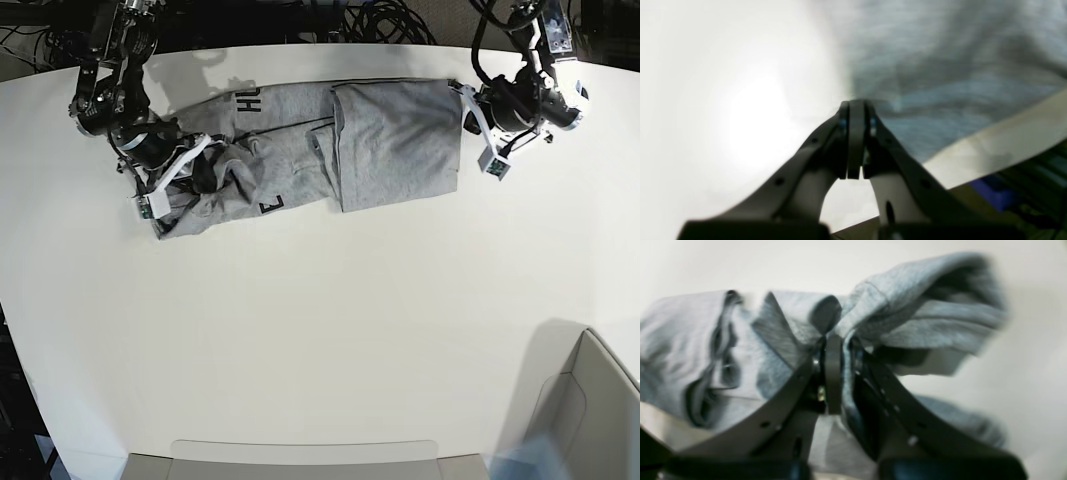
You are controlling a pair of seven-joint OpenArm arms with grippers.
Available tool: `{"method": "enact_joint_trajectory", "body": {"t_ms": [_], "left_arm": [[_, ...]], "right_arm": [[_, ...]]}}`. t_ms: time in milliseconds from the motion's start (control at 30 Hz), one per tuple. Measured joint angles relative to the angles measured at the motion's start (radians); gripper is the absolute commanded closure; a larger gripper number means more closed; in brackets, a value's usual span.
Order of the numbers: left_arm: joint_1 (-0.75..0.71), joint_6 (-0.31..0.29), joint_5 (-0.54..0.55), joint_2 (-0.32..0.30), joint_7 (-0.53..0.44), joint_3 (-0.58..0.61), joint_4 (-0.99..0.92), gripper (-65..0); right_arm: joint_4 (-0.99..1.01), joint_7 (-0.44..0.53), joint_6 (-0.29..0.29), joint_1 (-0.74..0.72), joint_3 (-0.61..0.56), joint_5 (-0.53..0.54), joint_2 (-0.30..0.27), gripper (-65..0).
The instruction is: Fold the T-shirt properly
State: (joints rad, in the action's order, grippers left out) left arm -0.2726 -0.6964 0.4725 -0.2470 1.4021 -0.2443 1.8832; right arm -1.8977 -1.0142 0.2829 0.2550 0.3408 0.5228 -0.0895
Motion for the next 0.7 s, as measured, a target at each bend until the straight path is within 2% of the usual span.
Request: {"method": "enact_joint_trajectory", "body": {"t_ms": [33,133,233,300,333,400,433,533,700], "left_arm": [[-0.007,0.000,0.004,-0.004,0.000,-0.011,0.000,0.0],[-0.019,0.000,0.005,-0.014,0.005,-0.053,0.000,0.0],[-0.019,0.000,0.000,-0.028,0.004,-0.085,-0.001,0.0],[-0.029,0.000,0.000,-0.030,0.003,-0.090,-0.001,0.0],[-0.032,0.000,0.000,-0.029,0.004,-0.090,-0.001,0.0],[-0.040,0.000,0.006,-0.026,0.004,-0.090,-0.001,0.0],[-0.040,0.000,0.005,-0.025,0.005,-0.089,-0.002,0.0],[-0.037,0.000,0.006,-0.027,0.003,-0.090,-0.020,0.0],[-0.035,0.000,0.007,-0.027,-0.001,-0.090,-0.091,0.0]], "right_arm": [[-0.012,0.002,-0.039,0.003,-0.048,-0.010,-0.005,0.0],[-0.076,0.001,-0.080,0.005,-0.164,0.002,-0.004,0.0],[-0.128,0.010,-0.176,0.002,-0.287,0.004,-0.005,0.0],[-0.137,0.005,-0.214,-0.005,-0.369,0.012,-0.009,0.0],[-0.139,0.010,-0.264,-0.012,-0.413,0.008,-0.016,0.0],[-0.139,0.001,-0.285,-0.030,-0.481,0.001,-0.018,0.0],[-0.142,0.020,-0.325,-0.035,-0.532,-0.021,-0.023,0.0],[-0.141,-0.003,-0.369,-0.068,-0.681,-0.105,-0.017,0.0],[-0.140,0.005,-0.484,-0.141,-0.888,-0.209,0.003,0.0]]}}
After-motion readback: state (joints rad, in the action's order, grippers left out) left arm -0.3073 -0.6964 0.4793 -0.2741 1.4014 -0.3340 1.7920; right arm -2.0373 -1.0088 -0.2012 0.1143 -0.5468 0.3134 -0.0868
